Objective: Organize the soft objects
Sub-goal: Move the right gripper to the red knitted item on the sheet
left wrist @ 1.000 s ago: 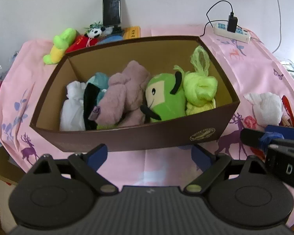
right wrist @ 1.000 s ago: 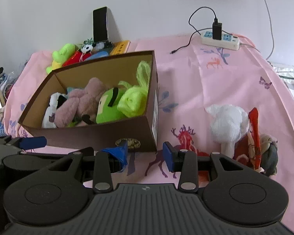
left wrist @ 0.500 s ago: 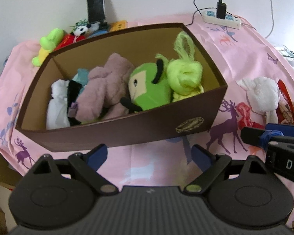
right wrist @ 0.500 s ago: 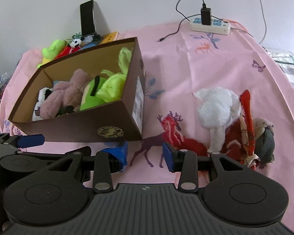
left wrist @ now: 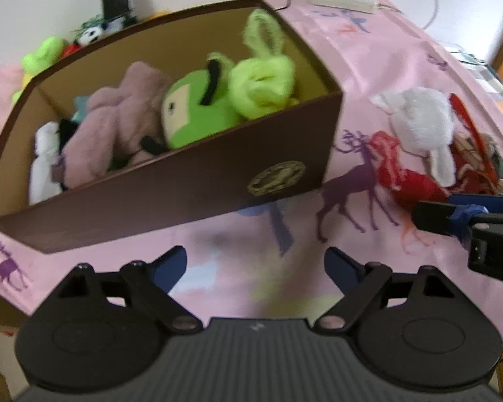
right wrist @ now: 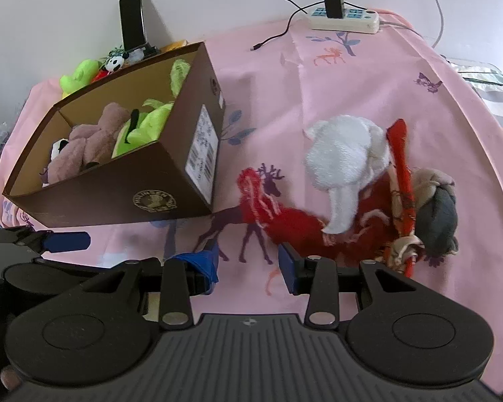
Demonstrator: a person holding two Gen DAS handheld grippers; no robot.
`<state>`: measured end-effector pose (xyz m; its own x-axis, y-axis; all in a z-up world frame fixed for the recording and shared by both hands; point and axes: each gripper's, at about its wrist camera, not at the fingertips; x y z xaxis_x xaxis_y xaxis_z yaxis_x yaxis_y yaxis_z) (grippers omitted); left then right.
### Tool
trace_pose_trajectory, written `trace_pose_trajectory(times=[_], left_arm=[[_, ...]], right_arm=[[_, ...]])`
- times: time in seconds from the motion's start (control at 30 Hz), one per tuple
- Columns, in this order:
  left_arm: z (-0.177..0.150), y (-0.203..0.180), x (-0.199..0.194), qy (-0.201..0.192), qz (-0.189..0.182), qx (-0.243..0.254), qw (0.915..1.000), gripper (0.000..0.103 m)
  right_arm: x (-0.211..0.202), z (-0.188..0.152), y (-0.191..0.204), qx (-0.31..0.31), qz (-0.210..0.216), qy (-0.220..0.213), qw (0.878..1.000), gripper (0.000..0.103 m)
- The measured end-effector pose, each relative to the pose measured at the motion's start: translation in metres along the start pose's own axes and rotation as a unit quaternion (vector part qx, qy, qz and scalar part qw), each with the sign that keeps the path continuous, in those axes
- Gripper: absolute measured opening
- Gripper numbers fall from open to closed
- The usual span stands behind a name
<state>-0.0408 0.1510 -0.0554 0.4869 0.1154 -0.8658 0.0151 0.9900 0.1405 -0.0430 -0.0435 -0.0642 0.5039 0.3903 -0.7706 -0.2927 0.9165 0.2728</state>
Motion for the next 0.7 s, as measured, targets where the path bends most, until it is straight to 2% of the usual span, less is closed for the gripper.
trace_pose_trajectory(times=[0.37,0.57,0.7], left_arm=[[0.003,-0.023,0.008,-0.022,-0.070,0.022,0.9971,0.078],[-0.003,-0.040,0.009,-0.043,-0.119,0.053,0.9906,0.076],[-0.007,-0.052,0.008,-0.059,-0.131,0.075,0.9867,0.075]], right_arm=[[0.000,0.008,-0.026,0.013,0.003,-0.007,1.000,0.023],[0.006,0.020,-0.042,0.024,0.015,0.000,1.000,0.023],[0.014,0.027,-0.046,0.013,0.038,0.013,0.999,0.023]])
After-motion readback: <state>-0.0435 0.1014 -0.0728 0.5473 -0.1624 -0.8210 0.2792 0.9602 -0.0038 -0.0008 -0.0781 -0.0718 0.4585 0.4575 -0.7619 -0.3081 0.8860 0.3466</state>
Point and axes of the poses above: each gripper's, at about its wrist camera, not at the fingertips, and x roughly the way its jaws point, y to its left, z to its top, and after that the axes turned 6 degrees about z, right-handed
